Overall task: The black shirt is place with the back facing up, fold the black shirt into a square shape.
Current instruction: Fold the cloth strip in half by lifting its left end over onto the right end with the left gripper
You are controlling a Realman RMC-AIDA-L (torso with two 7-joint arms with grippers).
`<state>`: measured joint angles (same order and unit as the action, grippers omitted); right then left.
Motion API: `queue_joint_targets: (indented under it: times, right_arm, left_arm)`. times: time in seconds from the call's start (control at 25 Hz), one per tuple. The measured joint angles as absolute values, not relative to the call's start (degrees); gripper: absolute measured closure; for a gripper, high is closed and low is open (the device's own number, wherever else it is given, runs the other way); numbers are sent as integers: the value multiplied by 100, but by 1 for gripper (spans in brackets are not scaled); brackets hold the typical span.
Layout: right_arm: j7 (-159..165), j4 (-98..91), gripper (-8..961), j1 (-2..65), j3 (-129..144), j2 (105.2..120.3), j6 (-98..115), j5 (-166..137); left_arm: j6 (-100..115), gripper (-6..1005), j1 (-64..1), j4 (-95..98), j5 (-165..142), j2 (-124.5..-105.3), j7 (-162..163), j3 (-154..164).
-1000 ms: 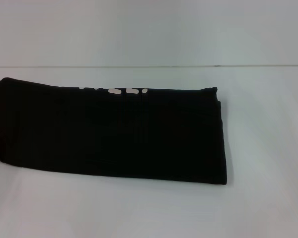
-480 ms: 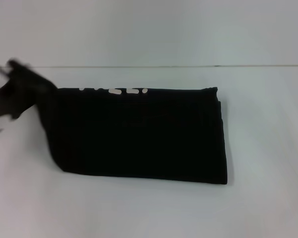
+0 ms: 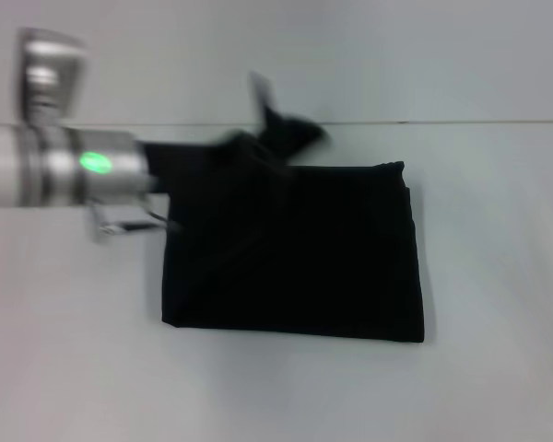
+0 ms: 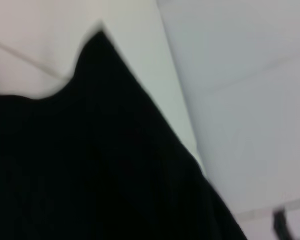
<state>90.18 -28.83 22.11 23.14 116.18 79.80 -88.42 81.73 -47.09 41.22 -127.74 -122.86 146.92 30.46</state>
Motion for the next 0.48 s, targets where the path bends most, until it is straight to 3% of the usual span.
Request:
queue_joint_targets:
  times: [0.16, 0.48]
  right_arm:
    - [9013, -2864, 165, 2205, 2341, 11625, 7935, -8842]
    - [8966, -2659, 165, 2237, 2356, 11572, 7898, -8842]
  left_arm:
    - [7289, 978, -4958, 3305, -12331, -12456, 14522, 4411]
    - [6599, 973, -5392, 2200, -11083, -12465, 13343, 6205]
